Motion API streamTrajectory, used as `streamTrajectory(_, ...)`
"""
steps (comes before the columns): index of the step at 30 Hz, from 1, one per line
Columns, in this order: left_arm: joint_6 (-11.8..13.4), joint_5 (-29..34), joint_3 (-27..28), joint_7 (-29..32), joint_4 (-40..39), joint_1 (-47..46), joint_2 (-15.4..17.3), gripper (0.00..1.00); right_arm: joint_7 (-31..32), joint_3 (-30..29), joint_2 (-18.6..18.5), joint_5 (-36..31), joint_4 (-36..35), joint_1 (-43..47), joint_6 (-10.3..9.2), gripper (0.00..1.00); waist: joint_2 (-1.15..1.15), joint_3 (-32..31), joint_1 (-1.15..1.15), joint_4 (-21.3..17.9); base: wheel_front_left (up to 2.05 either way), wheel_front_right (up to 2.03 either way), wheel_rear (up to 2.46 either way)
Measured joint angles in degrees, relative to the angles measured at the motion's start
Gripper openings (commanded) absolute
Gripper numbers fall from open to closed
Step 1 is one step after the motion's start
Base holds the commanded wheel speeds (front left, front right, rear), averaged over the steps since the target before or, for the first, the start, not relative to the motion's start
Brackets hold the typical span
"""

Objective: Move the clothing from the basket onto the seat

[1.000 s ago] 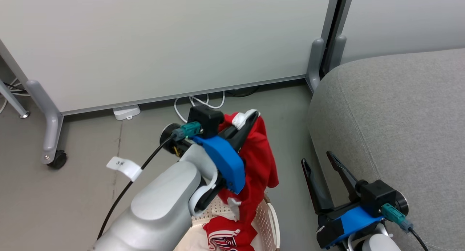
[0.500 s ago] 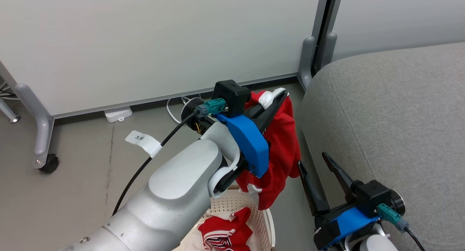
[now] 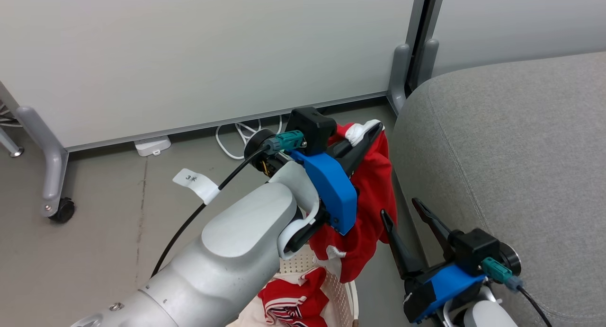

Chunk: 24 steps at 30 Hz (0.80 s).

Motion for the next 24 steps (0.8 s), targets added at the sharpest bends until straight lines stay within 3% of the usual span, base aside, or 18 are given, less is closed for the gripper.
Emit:
streamTrajectory(15, 0.00, -2.48, -3.60, -0.97, 0.64, -1.93, -0.21, 0.00, 5.67, 4.63, -0.01, 0.37, 11.10, -12.04, 0.00, 1.00, 0.00, 1.30, 0.00, 1.14, 0.00, 0.00, 0.00)
streamTrajectory(24, 0.00, -4.22, -5.76, -1.48, 0.59, -2.63, -0.21, 0.00, 4.98, 12.52, -0.02, 3.24, 19.25, -18.72, 0.00, 1.00, 0.00, 1.25, 0.00, 1.62, 0.00, 0.00, 0.00)
